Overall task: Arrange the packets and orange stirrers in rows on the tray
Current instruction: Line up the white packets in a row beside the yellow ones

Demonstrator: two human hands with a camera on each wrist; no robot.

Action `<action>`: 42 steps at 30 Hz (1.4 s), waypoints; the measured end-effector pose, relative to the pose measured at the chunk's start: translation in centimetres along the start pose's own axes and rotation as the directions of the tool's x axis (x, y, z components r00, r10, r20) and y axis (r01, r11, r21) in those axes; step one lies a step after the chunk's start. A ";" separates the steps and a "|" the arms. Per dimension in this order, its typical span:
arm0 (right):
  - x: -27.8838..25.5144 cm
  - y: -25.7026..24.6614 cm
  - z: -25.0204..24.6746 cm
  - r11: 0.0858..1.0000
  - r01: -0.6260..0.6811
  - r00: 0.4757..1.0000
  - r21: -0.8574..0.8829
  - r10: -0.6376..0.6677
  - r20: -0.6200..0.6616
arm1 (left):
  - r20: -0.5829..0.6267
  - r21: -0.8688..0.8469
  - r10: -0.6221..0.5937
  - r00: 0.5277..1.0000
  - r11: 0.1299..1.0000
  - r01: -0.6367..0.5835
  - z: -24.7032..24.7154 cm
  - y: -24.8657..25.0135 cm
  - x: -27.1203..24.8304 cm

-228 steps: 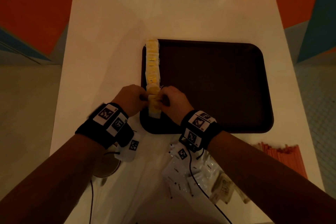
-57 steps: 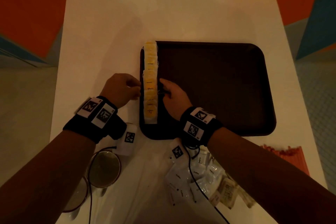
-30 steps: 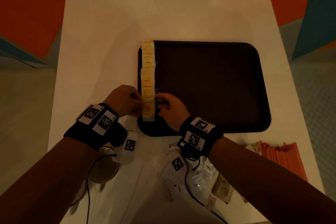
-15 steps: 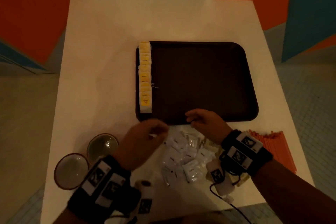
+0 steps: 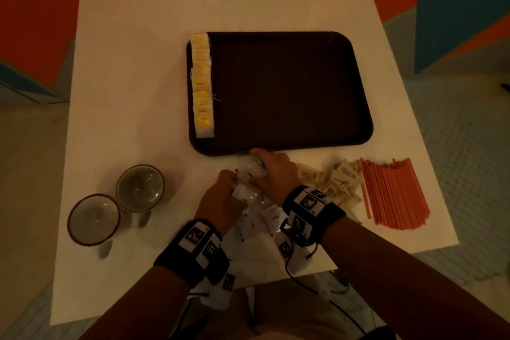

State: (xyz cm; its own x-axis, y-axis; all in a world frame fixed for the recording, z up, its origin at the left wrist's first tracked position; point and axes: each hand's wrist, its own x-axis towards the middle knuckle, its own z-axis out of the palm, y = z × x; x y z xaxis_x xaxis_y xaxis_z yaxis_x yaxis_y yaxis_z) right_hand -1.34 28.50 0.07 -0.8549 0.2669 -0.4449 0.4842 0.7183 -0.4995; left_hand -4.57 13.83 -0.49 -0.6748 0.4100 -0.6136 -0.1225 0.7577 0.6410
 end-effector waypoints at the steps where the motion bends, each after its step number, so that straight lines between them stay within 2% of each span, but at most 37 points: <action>1: 0.2 -0.1 0.1 1.000 0.022 1.000 -0.022 -0.022 0.002 | -0.012 -0.006 0.002 1.000 1.000 -0.003 -0.1 -0.1 0.0; 3: 0.4 0.0 0.1 0.996 0.084 0.996 -0.035 -0.084 0.009 | -0.007 0.061 0.034 0.999 0.998 -0.034 -0.7 -0.3 0.0; 5: 0.4 0.2 -0.3 0.992 0.115 0.993 0.047 -0.116 0.014 | 0.013 0.099 0.071 0.997 0.992 -0.072 -1.5 -0.5 0.1; 8: 0.5 0.3 -2.1 0.964 0.097 0.995 0.248 -0.098 -0.007 | -0.011 -0.037 0.099 0.995 0.994 -0.099 -2.6 -0.5 0.1; 10: 0.6 0.6 -3.6 0.935 0.074 0.997 0.348 -0.072 -0.019 | -0.030 -0.276 0.019 0.999 0.961 -0.027 -3.2 -0.1 -0.1; 11: 0.6 0.8 -4.3 0.910 0.052 0.999 0.412 -0.053 -0.010 | 0.010 -0.444 -0.042 0.999 0.895 0.042 -3.4 0.3 -0.4; 13: 0.4 0.8 -6.0 0.807 -0.033 0.998 0.589 -0.008 0.067 | 0.127 -0.695 -0.092 0.988 0.702 0.155 -3.8 1.1 -0.9; 16: -0.5 0.5 -8.2 0.633 -0.106 0.986 0.767 -0.030 0.161 | 0.188 -0.818 -0.048 0.981 0.545 0.184 -4.2 2.1 -1.2; 19: -1.4 0.1 -9.3 0.569 -0.074 0.985 0.819 -0.089 0.150 | 0.261 -0.846 -0.006 0.965 0.481 0.232 -4.4 3.1 -1.4; 23: -2.2 -0.3 -9.7 0.623 0.011 0.974 0.783 -0.183 0.131 | 0.390 -0.861 0.008 0.921 0.358 0.362 -4.3 4.4 -1.2; 25: -2.6 -1.0 -9.5 0.733 0.102 0.963 0.672 -0.243 0.118 | 0.425 -0.843 0.029 0.905 0.378 0.384 -4.1 4.9 -1.3; 27: -2.8 -1.8 -9.0 0.847 0.249 0.941 0.470 -0.326 0.087 | 0.470 -0.815 0.061 0.881 0.412 0.407 -3.7 5.5 -1.7; 29: -2.8 -2.3 -8.3 0.876 0.379 0.907 0.297 -0.415 0.066 | 0.502 -0.802 0.108 0.858 0.429 0.416 -3.1 6.2 -2.0; 31: -2.5 -2.4 -7.6 0.869 0.435 0.890 0.236 -0.455 0.038 | 0.485 -0.800 0.129 0.865 0.465 0.380 -2.6 6.6 -2.2; 34: -2.5 -1.8 -7.4 0.883 0.385 0.923 0.269 -0.378 -0.078 | 0.390 -0.817 0.098 0.916 0.495 0.295 -2.1 6.8 -2.1; 37: -2.8 -0.7 -8.6 0.862 0.233 0.967 0.449 -0.159 -0.197 | 0.331 -0.855 0.065 0.941 0.443 0.270 -1.7 6.6 -1.9; 39: -3.0 0.0 -9.6 0.844 0.161 0.974 0.511 -0.053 -0.219 | 0.337 -0.865 0.052 0.940 0.410 0.287 -1.5 6.3 -1.9; 42: -3.5 -0.3 -9.5 0.857 0.103 0.989 0.506 -0.032 -0.147 | 0.358 -0.861 0.084 0.930 0.416 0.294 -1.2 6.2 -2.0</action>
State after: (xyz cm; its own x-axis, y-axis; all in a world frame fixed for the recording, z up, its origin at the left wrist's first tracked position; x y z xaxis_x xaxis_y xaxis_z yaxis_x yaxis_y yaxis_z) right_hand -0.22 33.44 8.80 -0.8881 0.3355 -0.3142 0.4208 0.3180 -0.8496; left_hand -4.89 17.08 5.28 -0.3774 0.6265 -0.6819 -0.8754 -0.0011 0.4834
